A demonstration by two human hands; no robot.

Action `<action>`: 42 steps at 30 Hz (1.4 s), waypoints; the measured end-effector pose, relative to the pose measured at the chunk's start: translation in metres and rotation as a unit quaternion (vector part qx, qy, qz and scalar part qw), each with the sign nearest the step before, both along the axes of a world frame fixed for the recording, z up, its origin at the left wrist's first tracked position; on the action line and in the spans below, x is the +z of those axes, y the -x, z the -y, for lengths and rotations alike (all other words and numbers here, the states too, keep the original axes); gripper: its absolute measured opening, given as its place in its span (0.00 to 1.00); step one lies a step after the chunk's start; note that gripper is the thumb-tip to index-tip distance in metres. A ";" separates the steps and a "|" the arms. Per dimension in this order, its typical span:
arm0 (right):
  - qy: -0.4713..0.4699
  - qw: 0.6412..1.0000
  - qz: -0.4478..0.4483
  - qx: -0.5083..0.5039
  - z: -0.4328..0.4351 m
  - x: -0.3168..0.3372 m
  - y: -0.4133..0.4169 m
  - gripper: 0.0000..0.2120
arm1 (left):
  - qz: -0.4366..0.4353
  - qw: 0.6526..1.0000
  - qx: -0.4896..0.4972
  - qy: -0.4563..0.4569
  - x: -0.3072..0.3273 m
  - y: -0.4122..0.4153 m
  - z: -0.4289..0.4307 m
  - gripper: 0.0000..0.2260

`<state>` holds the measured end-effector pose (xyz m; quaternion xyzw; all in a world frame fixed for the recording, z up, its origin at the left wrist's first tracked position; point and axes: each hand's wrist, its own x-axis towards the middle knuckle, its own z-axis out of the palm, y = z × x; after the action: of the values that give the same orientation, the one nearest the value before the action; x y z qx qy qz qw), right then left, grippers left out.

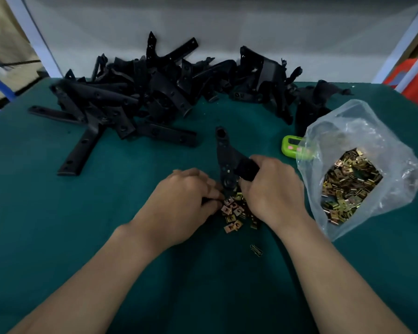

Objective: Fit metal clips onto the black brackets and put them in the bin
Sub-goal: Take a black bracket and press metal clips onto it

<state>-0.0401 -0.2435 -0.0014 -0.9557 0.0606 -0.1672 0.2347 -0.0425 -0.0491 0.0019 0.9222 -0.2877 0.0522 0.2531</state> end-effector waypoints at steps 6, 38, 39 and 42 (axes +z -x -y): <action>-0.025 0.999 0.026 -0.007 0.001 -0.004 0.000 0.07 | -0.030 0.993 0.068 0.092 -0.001 0.013 -0.001 0.08; -0.001 1.000 -0.007 -0.024 -0.014 0.014 0.014 0.09 | -0.261 0.789 0.181 0.526 0.009 0.009 -0.010 0.10; 0.004 1.000 -0.009 -0.026 -0.015 0.015 0.014 0.09 | -0.259 0.786 0.179 0.532 0.010 0.009 -0.010 0.10; 0.021 0.999 -0.009 -0.029 -0.016 0.014 0.014 0.09 | -0.270 0.775 0.153 0.551 0.011 0.010 -0.011 0.08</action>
<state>-0.0540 -0.2275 0.0129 -0.9597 0.0865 -0.1661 0.2093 -0.0522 -0.0379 0.0131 0.6330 0.0149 -0.0114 0.7739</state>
